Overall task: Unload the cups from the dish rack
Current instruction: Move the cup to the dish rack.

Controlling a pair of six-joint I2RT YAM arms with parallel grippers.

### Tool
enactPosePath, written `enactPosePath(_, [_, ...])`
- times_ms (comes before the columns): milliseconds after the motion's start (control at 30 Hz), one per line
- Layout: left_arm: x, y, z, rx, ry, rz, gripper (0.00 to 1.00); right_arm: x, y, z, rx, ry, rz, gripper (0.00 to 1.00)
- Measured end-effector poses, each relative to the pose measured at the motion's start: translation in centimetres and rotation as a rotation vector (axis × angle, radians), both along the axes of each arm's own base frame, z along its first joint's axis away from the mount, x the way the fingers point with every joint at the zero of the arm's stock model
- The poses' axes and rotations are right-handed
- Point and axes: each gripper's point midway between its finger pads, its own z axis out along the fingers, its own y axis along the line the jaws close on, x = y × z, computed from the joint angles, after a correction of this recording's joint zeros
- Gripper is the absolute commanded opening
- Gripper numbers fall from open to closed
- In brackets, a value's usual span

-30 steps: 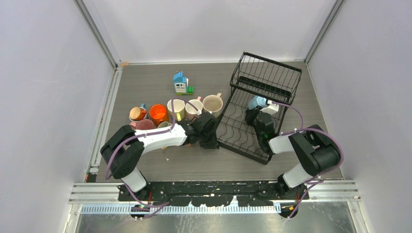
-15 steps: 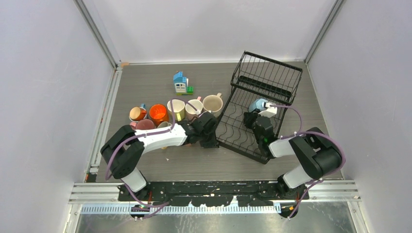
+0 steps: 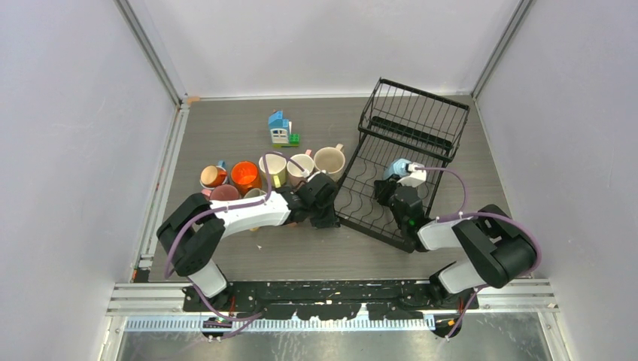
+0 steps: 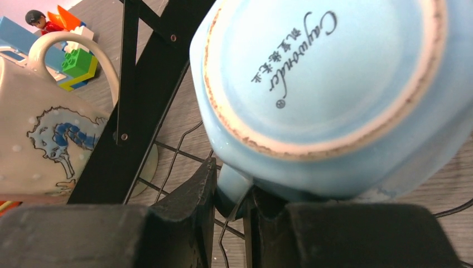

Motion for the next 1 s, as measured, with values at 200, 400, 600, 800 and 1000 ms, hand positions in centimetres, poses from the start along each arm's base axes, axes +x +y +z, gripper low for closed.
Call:
enactPosePath(200, [0.0, 0.0, 0.0, 0.000, 0.001, 0.004, 0.02, -0.5, 0.2, -0.1, -0.003, 0.006, 0.008, 0.16])
enactPosePath(400, [0.0, 0.0, -0.3, 0.001, 0.007, 0.005, 0.02, -1.1, 0.7, -0.1, -0.009, 0.009, 0.022, 0.16])
enactPosePath(600, [-0.1, 0.0, -0.4, 0.001, 0.010, 0.007, 0.02, -1.8, 1.6, -0.1, -0.020, 0.011, 0.042, 0.16])
enactPosePath(800, [-0.1, 0.0, -0.5, 0.001, 0.010, 0.007, 0.02, -2.2, 1.9, -0.1, -0.039, 0.012, 0.037, 0.16])
enactPosePath(1000, [-0.1, 0.1, -0.8, 0.006, 0.014, 0.009, 0.02, -3.5, 3.1, -0.2, -0.055, 0.031, 0.084, 0.15])
